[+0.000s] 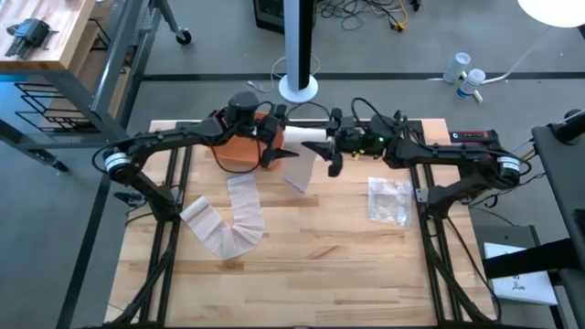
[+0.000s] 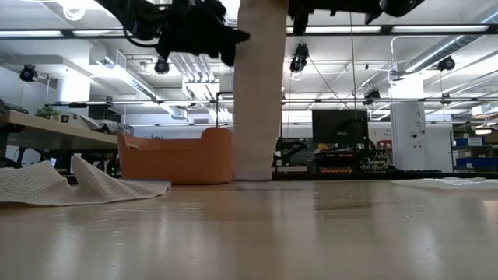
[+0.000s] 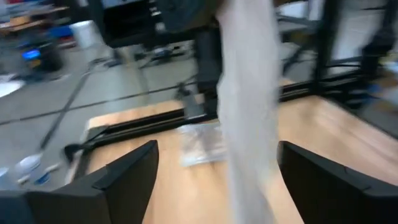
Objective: Roll bandage
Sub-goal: Roll the right white bandage
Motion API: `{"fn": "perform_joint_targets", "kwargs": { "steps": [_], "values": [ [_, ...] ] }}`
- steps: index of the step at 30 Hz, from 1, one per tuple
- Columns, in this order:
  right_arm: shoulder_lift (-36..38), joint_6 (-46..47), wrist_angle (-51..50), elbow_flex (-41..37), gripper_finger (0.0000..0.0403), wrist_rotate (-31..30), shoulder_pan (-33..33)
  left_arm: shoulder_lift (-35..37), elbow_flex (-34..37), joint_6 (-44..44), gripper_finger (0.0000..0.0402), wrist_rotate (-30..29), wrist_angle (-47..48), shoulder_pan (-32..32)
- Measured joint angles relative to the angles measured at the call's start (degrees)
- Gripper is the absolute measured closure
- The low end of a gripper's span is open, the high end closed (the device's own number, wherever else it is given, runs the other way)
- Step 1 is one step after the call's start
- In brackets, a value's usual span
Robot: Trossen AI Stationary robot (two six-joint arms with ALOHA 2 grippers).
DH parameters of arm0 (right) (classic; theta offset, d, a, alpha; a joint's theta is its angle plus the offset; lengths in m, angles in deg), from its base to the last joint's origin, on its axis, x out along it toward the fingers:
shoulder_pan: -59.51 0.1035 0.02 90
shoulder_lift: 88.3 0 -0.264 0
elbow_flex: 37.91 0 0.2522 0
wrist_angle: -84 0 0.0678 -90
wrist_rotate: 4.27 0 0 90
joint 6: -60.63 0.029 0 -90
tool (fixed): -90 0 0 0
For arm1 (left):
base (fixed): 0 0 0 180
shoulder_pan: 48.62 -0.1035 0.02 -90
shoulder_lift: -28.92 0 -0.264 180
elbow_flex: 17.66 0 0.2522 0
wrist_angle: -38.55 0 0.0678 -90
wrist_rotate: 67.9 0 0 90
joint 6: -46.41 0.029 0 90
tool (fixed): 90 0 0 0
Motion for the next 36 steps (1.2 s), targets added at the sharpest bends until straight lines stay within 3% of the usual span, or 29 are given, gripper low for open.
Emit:
{"fn": "perform_joint_targets", "kwargs": {
  "steps": [6,10,16,23,30,36],
  "values": [
    [3.9,-2.8,-6.7,0.0,0.0281,5.3,4.5,8.1,0.0,5.3,0.0085,10.0,10.2,0.1],
    [6.2,-5.1,-14.4,0.9,0.0279,5.7,8.7,15.3,0.0,11.3,0.0067,10.2,18.7,1.1],
    [6.7,-1.5,-24.8,5.4,0.0280,6.9,17.4,22.4,1.2,11.9,0.0052,9.8,21.1,3.9],
    [5.2,-1.0,-25.6,9.7,0.0279,7.3,28.4,24.9,3.7,10.1,0.0061,9.8,21.9,8.2],
    [4.6,-3.0,-24.8,5.5,0.0283,-4.8,28.3,24.3,3.7,5.6,0.0078,9.5,19.4,12.9],
    [4.5,-2.3,-9.4,-4.3,0.0281,-8.9,23.2,22.1,3.7,0.4,0.0088,-2.7,17.8,16.0]
  ]
}}
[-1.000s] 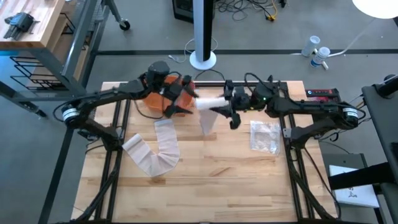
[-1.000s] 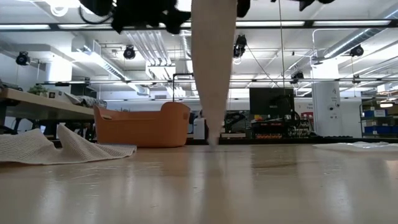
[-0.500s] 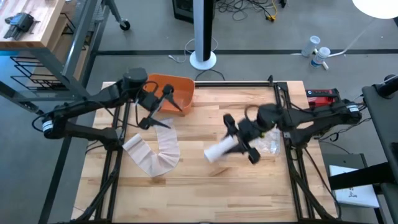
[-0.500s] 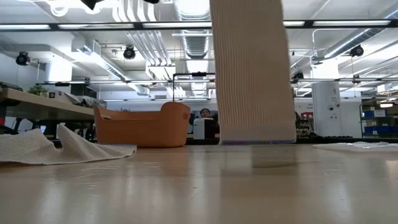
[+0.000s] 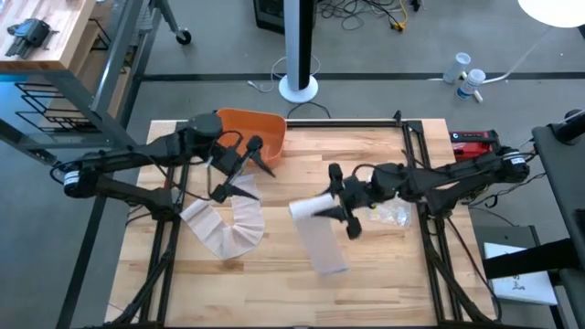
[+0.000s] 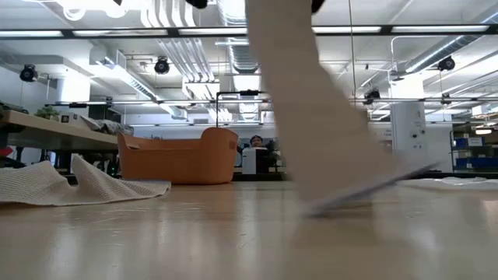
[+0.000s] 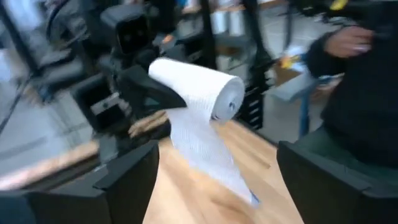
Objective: Roll bandage
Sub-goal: Roll the right white bandage
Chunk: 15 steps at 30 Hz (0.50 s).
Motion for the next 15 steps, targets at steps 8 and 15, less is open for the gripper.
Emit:
{"fn": "perform_joint_targets", "kwargs": {
  "steps": [8,15],
  "values": [
    [-1.0,-4.2,1.9,-6.7,0.0279,-1.2,-5.9,-7.7,2.1,-4.0,0.0110,0.6,-3.3,3.0],
    [-2.8,-8.5,2.4,-6.9,0.0283,-3.7,-6.4,-10.1,2.3,-3.3,0.0131,-4.9,-6.9,2.4]
  ]
}}
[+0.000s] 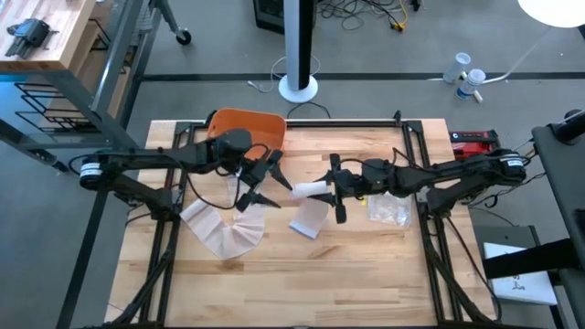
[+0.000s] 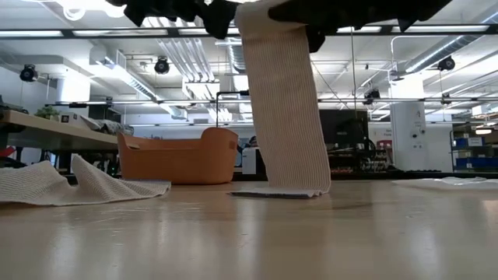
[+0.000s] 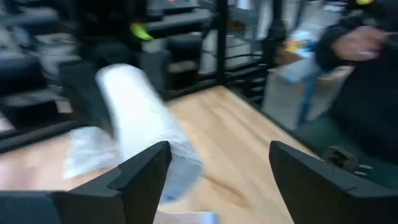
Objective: Roll bandage
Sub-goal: Roll the right white bandage
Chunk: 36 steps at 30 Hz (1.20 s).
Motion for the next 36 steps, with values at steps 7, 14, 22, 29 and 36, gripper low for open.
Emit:
{"fn": "perform_joint_targets", "kwargs": {
  "steps": [7,14,22,29,36],
  "values": [
    [-1.0,0.4,0.5,0.0,0.0280,-3.4,0.1,-0.1,0.0,-0.3,0.0139,-6.2,-1.1,0.3],
    [-1.0,3.3,2.4,0.0,0.0284,-5.6,0.2,-0.6,-0.2,-0.4,0.0130,-12.1,-3.5,0.5],
    [-1.0,5.9,5.3,0.0,0.0284,-8.7,0.2,-0.6,-0.1,-0.2,0.0118,-18.4,-3.5,1.3],
    [-1.0,6.5,6.0,0.0,0.0281,-11.3,0.2,-2.4,0.0,-4.8,0.0131,-23.0,-7.4,1.3],
    [-1.2,6.4,5.7,0.0,0.0280,-11.5,0.2,-4.9,0.0,-7.9,0.0164,-22.9,-9.9,1.2]
  ]
}}
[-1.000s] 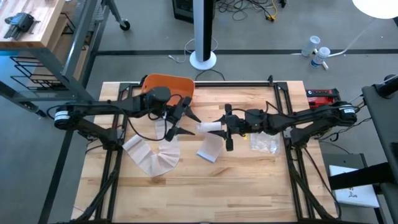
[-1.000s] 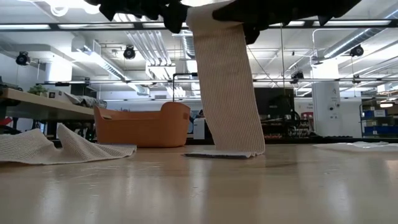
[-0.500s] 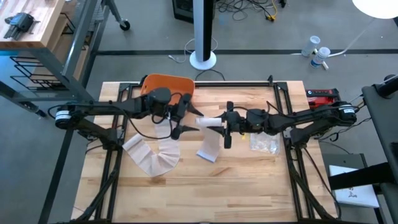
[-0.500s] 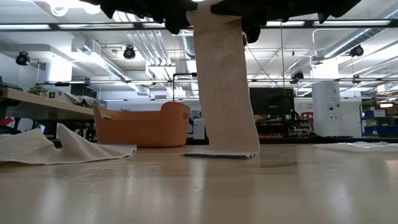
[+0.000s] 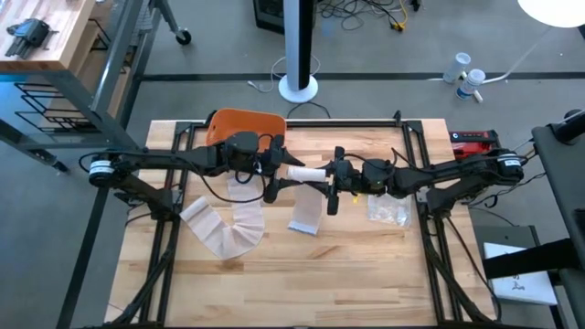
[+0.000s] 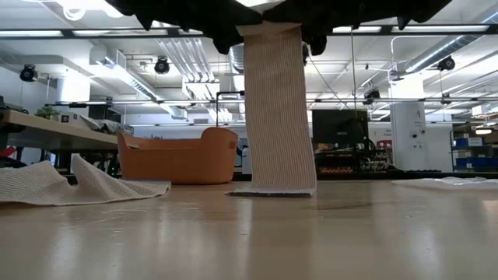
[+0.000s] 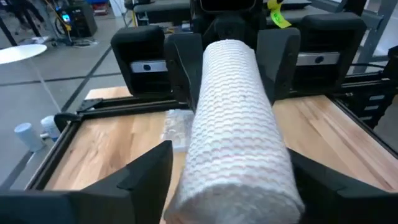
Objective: Roll bandage
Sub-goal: Roll the right white bandage
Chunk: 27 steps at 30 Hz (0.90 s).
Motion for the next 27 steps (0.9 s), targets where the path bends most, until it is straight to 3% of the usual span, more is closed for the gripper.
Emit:
{"fn": "perform_joint_targets", "kwargs": {
  "steps": [8,12,16,21,27],
  "values": [
    [0.0,-1.0,0.3,0.0,0.0276,0.3,0.2,0.5,-0.1,0.6,0.0264,0.3,0.3,0.0],
    [0.0,-4.1,0.0,0.0,0.0251,0.1,1.4,0.5,-0.1,0.6,0.0306,1.1,0.6,0.1],
    [1.7,-7.6,-1.5,0.0,0.0209,1.0,3.0,1.8,-0.1,-0.3,0.0305,5.1,0.4,0.1],
    [6.5,-8.5,-8.1,0.0,0.0156,1.4,3.3,4.3,-0.2,0.7,0.0281,5.5,0.6,-0.2],
    [11.3,-6.3,-8.7,0.0,0.0110,0.1,3.6,6.1,-0.2,9.1,0.0289,5.9,2.2,-0.1]
  ]
}}
